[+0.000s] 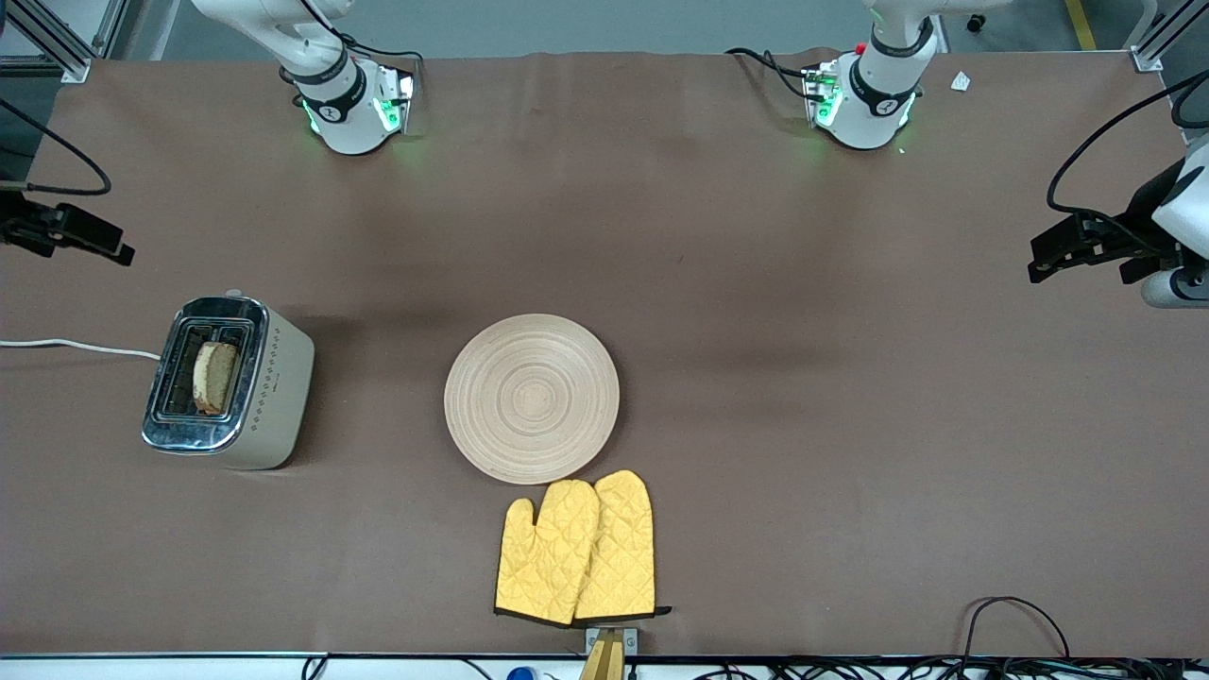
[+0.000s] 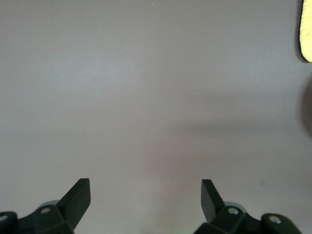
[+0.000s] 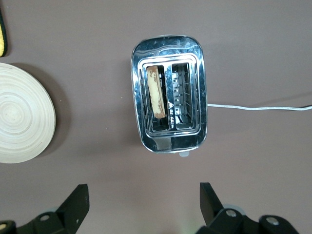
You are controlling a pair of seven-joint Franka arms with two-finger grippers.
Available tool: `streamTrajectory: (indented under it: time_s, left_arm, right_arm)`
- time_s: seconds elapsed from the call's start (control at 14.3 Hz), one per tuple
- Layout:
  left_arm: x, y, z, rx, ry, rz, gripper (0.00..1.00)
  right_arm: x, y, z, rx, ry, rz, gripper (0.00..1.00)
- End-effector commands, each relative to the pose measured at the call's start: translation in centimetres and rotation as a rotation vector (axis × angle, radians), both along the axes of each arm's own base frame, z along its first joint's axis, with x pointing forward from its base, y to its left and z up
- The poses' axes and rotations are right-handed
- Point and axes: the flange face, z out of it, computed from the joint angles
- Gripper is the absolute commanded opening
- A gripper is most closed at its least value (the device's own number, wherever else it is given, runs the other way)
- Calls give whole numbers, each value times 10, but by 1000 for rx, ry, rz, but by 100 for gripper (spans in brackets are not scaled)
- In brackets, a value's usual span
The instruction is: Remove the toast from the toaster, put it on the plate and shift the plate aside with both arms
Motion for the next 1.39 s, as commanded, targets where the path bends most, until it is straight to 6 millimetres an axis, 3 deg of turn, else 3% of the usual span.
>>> streamTrajectory:
  time_s: [0.0,0.28,0.63,1.32]
  left_arm:
    - [-3,3,-1,-12,22,-11,100]
    - [-2,3,-16,-9,53,0,100]
    - [-2,10,-30,-5,114,17,100]
    - [3,8,-38,5,122,-5,100]
  right_arm:
    - [5,3,-11,17,-11,6,100]
    - [14,-2,-33,15,0,-1,100]
    - [24,-3,-86,10,-29,-6,100]
    - [64,-15,-168,-9,-51,-25,100]
